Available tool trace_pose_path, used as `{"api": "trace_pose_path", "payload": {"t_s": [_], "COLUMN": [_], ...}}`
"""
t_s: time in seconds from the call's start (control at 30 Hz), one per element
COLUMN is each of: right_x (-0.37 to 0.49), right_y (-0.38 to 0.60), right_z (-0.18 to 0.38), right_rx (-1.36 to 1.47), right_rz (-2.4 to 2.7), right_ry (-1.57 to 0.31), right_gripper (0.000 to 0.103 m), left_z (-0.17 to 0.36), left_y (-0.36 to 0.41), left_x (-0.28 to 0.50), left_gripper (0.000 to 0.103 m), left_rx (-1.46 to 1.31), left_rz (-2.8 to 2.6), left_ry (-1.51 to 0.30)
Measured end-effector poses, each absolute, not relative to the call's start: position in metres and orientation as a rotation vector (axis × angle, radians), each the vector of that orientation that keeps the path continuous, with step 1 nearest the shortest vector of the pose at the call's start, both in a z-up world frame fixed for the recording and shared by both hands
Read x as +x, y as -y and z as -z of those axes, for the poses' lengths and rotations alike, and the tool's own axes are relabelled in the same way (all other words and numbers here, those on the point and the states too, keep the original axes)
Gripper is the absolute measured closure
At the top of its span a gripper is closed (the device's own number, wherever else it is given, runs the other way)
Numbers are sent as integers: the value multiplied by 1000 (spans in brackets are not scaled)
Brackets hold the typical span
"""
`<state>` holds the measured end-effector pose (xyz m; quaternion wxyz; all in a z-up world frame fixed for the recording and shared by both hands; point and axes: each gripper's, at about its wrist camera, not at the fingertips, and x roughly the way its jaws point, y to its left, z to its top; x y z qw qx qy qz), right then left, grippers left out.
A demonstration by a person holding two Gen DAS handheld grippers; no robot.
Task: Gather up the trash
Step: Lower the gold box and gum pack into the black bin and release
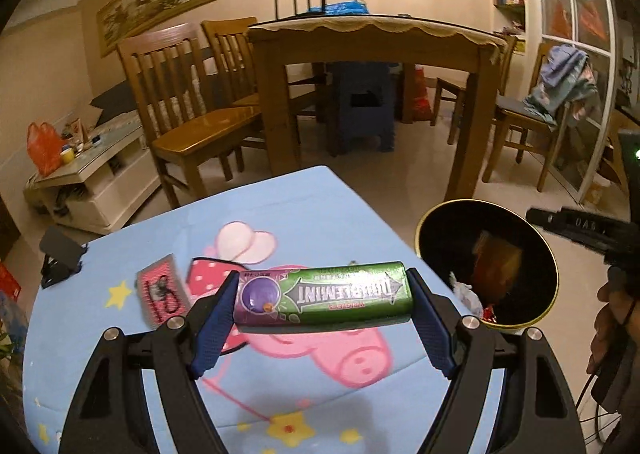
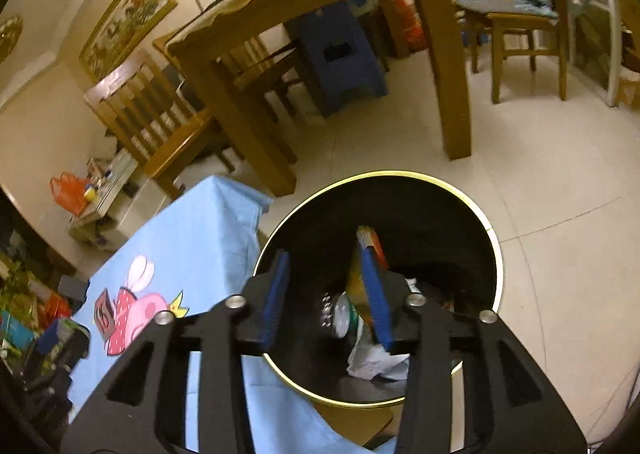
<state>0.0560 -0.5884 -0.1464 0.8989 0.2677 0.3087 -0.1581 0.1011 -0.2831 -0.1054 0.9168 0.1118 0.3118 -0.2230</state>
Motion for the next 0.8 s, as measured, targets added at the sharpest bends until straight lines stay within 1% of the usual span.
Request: {"api": "trace_pose_path", "payload": {"t_s": [0.03, 0.07, 0.1, 0.17, 0.23, 0.27, 0.33, 0.43, 0.63, 0.7, 0.8], "right_x": [53, 50, 44, 34, 21, 13, -4, -29, -52, -56, -60], "right_y": [590, 591, 592, 596, 603, 606, 616, 629, 648, 649, 647], "right_z": [142, 140, 137, 131, 124, 121, 113, 107, 107, 105, 101], "right_rx": [561, 568, 574, 586, 610, 621, 636, 681, 728, 725, 716], "right_rz": [332, 336, 352, 382, 392, 410, 450, 497, 531, 537, 550], "right_ry": [-613, -594, -570, -530, -482, -452, -396, -307, -263, -258, -244], "right_gripper": [53, 49, 48, 38, 35, 30, 26, 25, 23, 22, 18], "left_z": [106, 107, 107, 108, 109, 110, 112, 114, 111, 114, 120], "left_y": [286, 292, 297, 308, 320, 330, 348, 376, 446, 457, 458], "left_x": [101, 101, 100, 98, 98, 97, 98, 100, 100, 105, 112], "left_gripper": [25, 25, 25, 25, 25, 25, 25, 25, 25, 25, 25], "left_rx": [234, 239, 245, 256, 269, 280, 295, 295, 339, 329, 311], "left_rz": [463, 471, 480, 497, 513, 529, 556, 609, 708, 718, 721], "left_ry": [-641, -641, -641, -641, -638, -639, -642, -661, -653, -677, -713]}}
